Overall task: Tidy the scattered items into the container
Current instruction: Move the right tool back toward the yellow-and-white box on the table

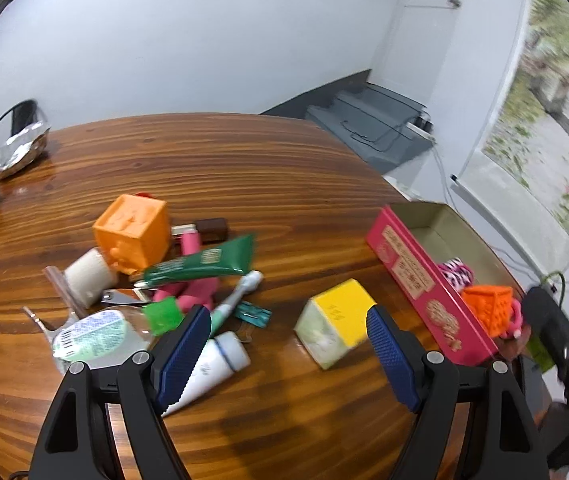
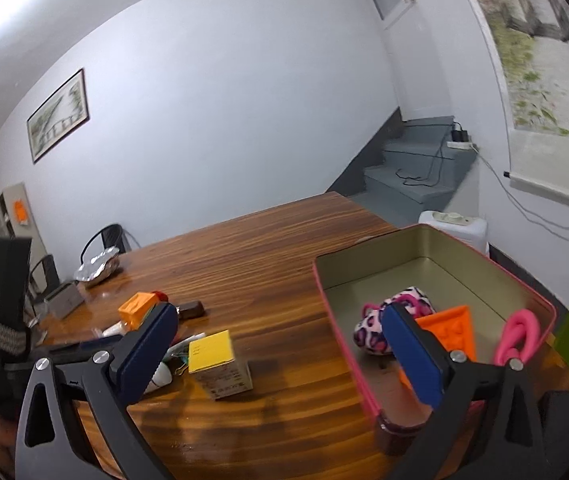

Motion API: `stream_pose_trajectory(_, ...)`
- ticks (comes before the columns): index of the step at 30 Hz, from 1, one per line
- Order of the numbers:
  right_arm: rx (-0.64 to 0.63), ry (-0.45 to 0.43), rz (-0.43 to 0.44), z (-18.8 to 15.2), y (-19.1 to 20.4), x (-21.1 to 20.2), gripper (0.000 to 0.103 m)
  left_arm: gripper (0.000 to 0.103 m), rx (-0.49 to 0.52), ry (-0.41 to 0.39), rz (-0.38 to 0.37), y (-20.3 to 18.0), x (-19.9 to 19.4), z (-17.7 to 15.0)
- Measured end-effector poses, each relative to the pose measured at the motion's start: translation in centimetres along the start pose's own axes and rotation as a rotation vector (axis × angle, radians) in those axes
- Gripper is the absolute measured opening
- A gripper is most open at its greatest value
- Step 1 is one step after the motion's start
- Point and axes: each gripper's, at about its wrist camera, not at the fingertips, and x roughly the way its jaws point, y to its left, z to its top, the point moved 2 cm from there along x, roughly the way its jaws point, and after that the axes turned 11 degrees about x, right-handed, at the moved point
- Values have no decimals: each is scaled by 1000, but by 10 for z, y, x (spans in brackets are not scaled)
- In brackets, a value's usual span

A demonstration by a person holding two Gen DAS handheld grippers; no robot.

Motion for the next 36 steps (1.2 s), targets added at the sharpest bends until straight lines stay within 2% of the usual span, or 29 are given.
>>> stream_pose_trajectory(2,4,10,-1,0,-1,1,102,82,12,3,16,0,-1,0)
stream_pose_trajectory(5,-26,17,11,-3,5,2,102,82,-30,-5,54,15,-6,-1)
stream_pose_trajectory(11,-172,39,50,-18,33,5,102,82,-116,-15,100,49,-15,-6)
stream_pose_trajectory(15,-257,113,95,-35,53,17,102,82,-142,-30,136,65,-23,-8)
stream_pose_trajectory(20,-329,212,122,-50,76,38,102,82,-176,-33,143,83,-27,-12)
stream_pose_trajectory(31,-255,329,84,-54,67,73,102,82,-243,-11,179,117,-30,-24)
stream_pose_trajectory(36,-250,339,65,-54,67,79,102,82,-258,25,193,134,-24,-31)
